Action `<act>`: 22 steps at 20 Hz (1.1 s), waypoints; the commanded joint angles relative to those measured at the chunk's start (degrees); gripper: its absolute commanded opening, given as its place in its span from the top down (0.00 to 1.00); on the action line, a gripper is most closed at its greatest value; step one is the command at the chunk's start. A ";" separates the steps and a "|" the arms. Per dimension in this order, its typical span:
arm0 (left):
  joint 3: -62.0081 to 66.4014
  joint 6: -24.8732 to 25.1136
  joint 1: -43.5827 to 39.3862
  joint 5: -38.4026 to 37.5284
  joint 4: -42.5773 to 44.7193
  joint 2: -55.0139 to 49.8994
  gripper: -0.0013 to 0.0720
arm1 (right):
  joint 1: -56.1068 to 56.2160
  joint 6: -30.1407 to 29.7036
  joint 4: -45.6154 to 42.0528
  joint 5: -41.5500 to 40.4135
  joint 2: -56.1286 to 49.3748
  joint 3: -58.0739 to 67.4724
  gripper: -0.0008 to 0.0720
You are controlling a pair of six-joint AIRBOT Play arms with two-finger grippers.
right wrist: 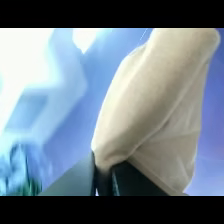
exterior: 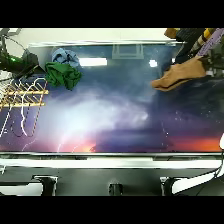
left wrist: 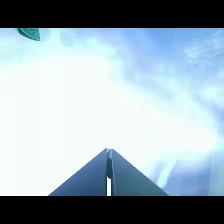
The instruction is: Fold the clothes and pants, and hang the long-sleeved shirts on hangers.
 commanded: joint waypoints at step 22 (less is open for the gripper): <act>-0.02 -0.04 0.07 1.84 0.02 0.02 0.96 | -12.76 14.99 -38.62 7.85 15.89 -34.75 0.95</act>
